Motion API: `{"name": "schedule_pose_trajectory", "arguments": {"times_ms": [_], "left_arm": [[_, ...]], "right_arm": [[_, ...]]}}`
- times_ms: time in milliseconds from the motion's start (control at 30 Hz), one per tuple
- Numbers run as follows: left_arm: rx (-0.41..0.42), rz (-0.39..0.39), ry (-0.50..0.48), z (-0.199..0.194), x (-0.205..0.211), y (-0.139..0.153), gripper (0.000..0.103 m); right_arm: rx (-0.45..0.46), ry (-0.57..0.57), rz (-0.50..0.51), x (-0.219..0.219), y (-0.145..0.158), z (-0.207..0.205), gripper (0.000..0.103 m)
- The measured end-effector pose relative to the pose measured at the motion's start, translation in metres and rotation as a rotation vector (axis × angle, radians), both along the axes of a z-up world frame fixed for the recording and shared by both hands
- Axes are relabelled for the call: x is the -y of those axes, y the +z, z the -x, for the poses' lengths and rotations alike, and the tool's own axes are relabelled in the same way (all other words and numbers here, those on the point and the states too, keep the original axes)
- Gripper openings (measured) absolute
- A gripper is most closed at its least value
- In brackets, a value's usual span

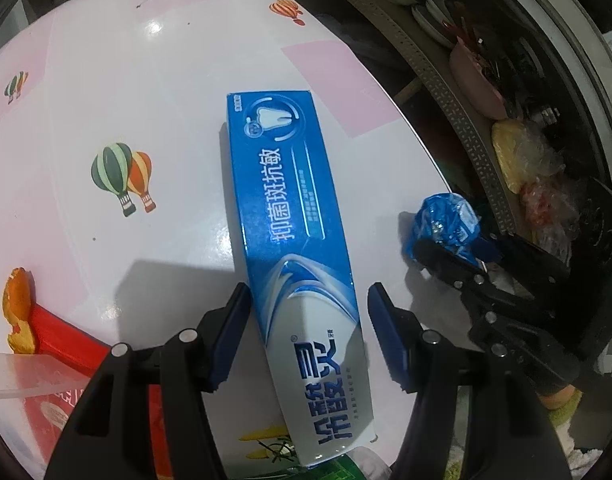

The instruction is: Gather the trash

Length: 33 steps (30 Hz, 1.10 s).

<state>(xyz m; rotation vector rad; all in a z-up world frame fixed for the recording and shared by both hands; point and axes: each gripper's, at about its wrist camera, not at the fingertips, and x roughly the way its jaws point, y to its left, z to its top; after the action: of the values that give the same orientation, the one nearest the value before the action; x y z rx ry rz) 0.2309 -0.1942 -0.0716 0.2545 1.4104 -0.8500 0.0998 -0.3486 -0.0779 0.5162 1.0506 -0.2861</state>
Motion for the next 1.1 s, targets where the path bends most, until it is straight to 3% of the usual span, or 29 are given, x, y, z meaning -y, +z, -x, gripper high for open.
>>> {"name": "schedule_pose_trajectory", "arguments": {"times_ms": [167,333,800,1100], "left_arm": [[0.051,-0.029,-0.015,0.005,0.003,0.001,0.059],[0.086,-0.037,-0.019,0.009,0.005,0.003,0.052],[0.296,0.033,-0.027,0.024,0.002,0.047,0.049],[0.376,0.070,-0.025,0.032,-0.002,0.066,0.049]], "right_arm": [[-0.002,-0.058,-0.016,0.001,0.000,0.007,0.028],[0.007,-0.100,-0.021,0.000,0.002,0.012,0.027],[0.056,-0.124,-0.023,0.000,0.016,0.016,0.026],[0.068,-0.125,-0.023,-0.001,0.021,0.016,0.026]]}}
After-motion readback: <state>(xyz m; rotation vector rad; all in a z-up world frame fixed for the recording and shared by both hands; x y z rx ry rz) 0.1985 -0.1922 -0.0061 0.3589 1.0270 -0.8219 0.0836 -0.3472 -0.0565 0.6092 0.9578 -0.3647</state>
